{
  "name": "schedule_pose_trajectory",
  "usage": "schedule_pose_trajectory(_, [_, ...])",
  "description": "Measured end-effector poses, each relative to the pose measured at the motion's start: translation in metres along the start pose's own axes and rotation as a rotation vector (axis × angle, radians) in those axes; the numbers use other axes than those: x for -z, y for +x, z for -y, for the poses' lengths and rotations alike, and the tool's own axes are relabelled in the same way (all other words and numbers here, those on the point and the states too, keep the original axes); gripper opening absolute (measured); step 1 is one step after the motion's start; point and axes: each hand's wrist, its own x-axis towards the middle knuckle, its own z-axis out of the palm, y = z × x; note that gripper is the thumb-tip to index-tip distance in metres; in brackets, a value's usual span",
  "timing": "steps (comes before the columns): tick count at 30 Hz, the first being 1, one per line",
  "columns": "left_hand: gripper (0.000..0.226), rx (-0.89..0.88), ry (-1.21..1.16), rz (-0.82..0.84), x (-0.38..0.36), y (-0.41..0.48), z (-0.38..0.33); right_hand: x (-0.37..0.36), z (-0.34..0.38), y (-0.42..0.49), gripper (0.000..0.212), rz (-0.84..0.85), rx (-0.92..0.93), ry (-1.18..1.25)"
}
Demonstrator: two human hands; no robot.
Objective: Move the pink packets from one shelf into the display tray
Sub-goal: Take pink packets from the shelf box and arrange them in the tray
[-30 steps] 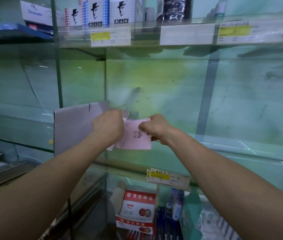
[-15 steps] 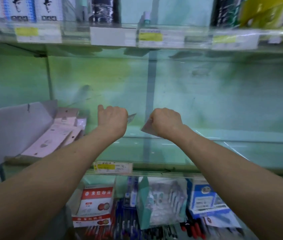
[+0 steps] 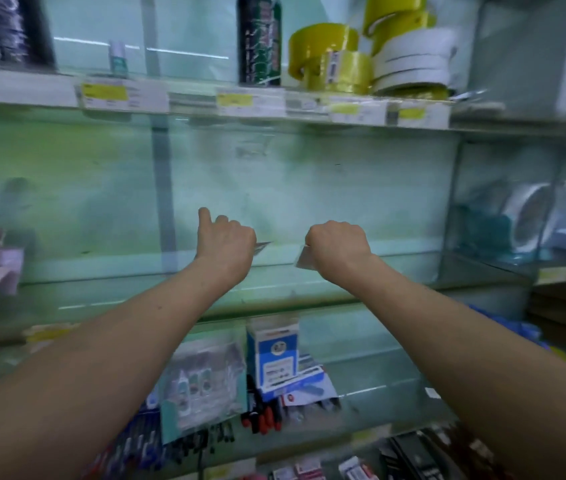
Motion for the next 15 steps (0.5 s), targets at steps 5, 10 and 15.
schedule_pose_trajectory(5, [0.020, -0.064, -0.009, 0.005, 0.040, -0.016, -0.056, 0.008, -0.056, -0.047, 0.025, 0.031, -0.089, -0.024])
schedule_pose_trajectory(10, [0.019, -0.144, -0.036, -0.011, 0.084, -0.032, -0.116, 0.010, -0.107, -0.093, 0.013, 0.033, -0.179, -0.040])
schedule_pose_trajectory(15, [0.019, -0.242, -0.089, -0.028, 0.120, -0.047, -0.181, 0.009, -0.161, -0.142, 0.023, 0.044, -0.258, -0.070])
